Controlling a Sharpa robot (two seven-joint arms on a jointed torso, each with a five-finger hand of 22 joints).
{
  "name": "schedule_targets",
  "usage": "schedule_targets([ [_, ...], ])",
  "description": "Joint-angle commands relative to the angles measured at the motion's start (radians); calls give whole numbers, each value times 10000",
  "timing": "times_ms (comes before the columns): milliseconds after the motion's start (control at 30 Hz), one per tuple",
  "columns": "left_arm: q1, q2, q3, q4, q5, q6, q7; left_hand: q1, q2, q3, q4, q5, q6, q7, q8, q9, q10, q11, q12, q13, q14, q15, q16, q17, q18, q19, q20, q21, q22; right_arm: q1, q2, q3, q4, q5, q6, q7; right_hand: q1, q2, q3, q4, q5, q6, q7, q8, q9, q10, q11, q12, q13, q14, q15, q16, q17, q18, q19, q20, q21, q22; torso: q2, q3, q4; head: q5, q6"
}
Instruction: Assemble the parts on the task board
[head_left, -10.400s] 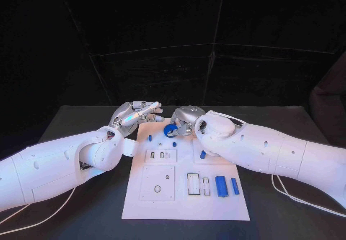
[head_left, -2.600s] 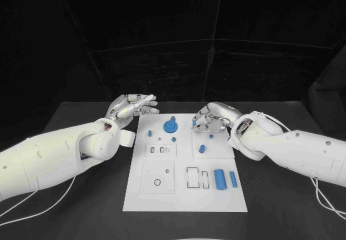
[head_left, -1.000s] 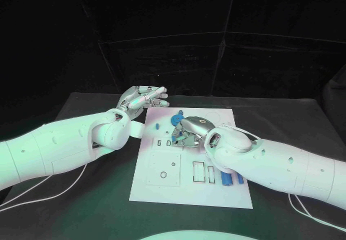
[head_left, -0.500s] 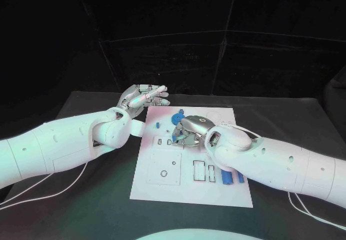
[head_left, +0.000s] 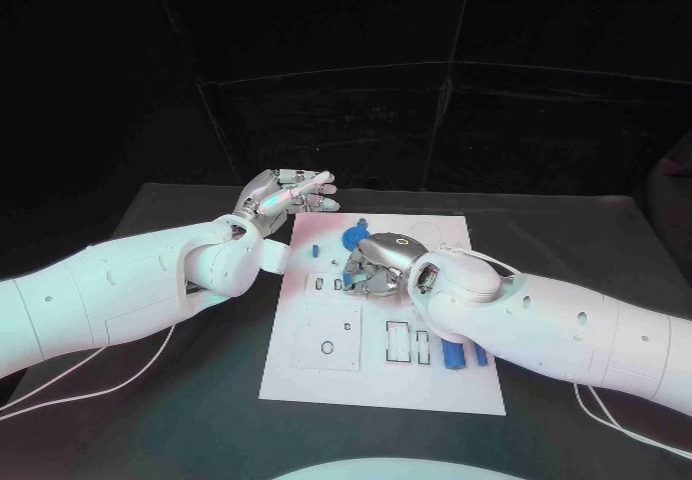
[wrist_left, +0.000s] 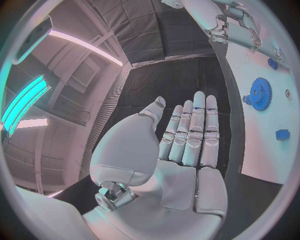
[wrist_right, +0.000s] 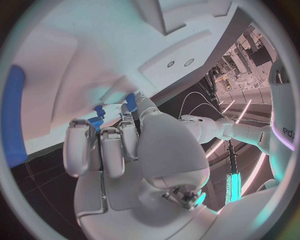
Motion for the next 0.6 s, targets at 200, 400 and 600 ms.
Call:
schedule_targets([
  [200, 16, 16, 8, -2, 7, 101, 72, 29, 104, 0, -43, -61, 1, 27, -32, -5, 35, 33, -32, -12, 0, 21, -33, 10, 157, 25, 39, -58, -7, -44, -20, -56, -19, -179, 499, -288, -154, -117, 20, 58, 5, 2, 60, -60, -8, -108, 13, -89, -131, 845, -14, -48, 1668, -167, -48, -14, -16, -32, 1, -1, 6, -19, -1],
  [400, 16, 16, 8, -5, 7, 97, 69, 29, 104, 0, -43, -61, 1, 27, -32, -5, 35, 33, -32, -12, 0, 21, -33, 10, 157, 25, 39, -58, -7, -44, -12, -57, -8, -200, 345, -320, -342, -312, -28, 131, -131, -191, 141, -198, -26, -210, 82, -236, -254, 838, 39, -66, 1636, -166, -55, 25, -30, -48, 0, -1, 10, -24, -6],
  [600, 15, 29, 8, -20, 7, 105, 61, 29, 104, 0, -43, -61, 1, 27, -32, -5, 35, 33, -32, -12, 0, 21, -33, 10, 157, 25, 39, -58, -7, -45, 7, -59, 46, -205, 190, -375, -622, -532, -193, 260, -550, -335, 201, -311, -18, -344, 147, -445, -441, 829, 99, -88, 1597, -163, -59, 87, -42, -62, 1, -2, -2, -33, 2],
])
